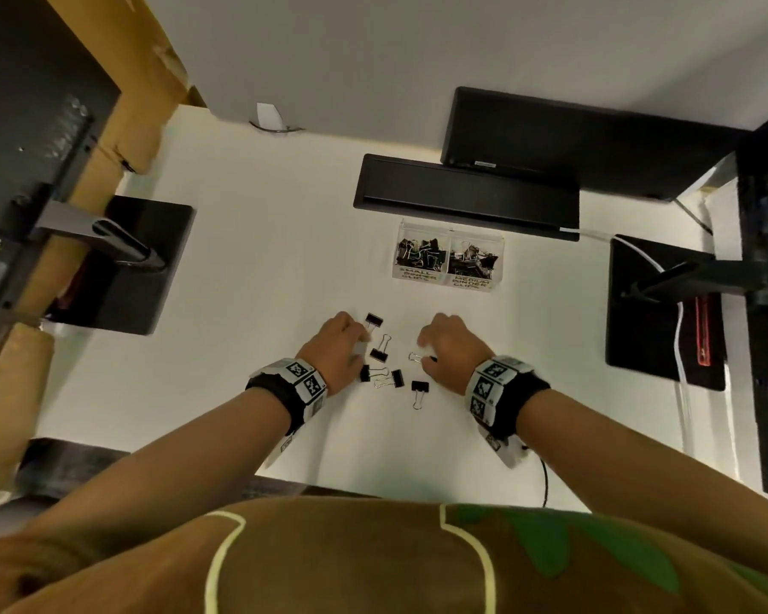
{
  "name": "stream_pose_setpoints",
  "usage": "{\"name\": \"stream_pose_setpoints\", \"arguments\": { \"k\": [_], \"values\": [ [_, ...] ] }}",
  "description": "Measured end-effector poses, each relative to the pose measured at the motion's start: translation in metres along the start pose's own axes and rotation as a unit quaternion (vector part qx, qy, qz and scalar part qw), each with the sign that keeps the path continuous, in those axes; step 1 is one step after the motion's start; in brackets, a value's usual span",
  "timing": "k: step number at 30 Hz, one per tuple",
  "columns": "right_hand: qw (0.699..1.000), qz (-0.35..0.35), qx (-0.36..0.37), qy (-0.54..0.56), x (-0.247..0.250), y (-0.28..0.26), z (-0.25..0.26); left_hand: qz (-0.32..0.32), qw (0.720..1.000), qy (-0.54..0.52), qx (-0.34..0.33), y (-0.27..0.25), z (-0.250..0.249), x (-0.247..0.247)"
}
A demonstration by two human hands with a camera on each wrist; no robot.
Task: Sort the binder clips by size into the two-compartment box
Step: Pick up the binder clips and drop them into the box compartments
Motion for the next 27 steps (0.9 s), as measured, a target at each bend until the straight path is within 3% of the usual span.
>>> {"name": "stream_pose_setpoints", "arguments": {
  "k": [8, 11, 15, 20, 27],
  "values": [
    [0.996, -0.011, -0.03, 0.084, -0.014, 0.0, -0.013, 0.082, 0.992, 0.087, -0.038, -0.002, -0.017, -0.026],
    [0.992, -0.029, -0.011, 0.122, -0.014, -0.005, -0.006, 0.073, 0.993, 0.077, -0.046, -0.001, -0.02, -0.025],
    [0.996, 0.006, 0.03, 0.079, -0.036, -0.008, 0.016, 0.056, 0.995, 0.072, -0.05, 0.001, -0.025, -0.02],
    [1.0, 0.016, 0.023, -0.005, -0.052, -0.008, 0.015, 0.031, 0.994, 0.089, -0.048, 0.005, -0.027, -0.014],
    [0.999, -0.02, 0.021, 0.036, -0.04, -0.007, 0.006, 0.049, 0.99, 0.126, -0.049, 0.011, -0.029, -0.02]
  ]
}}
Point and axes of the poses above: each hand's wrist, its own y-axis towards the middle knuckle, its own x-axis out of the back of the hand, z = x × y, the point moved 8 cm from there along y, towards the middle knuckle, and after that the axes turned 15 degrees about z, right-handed, at the moved point
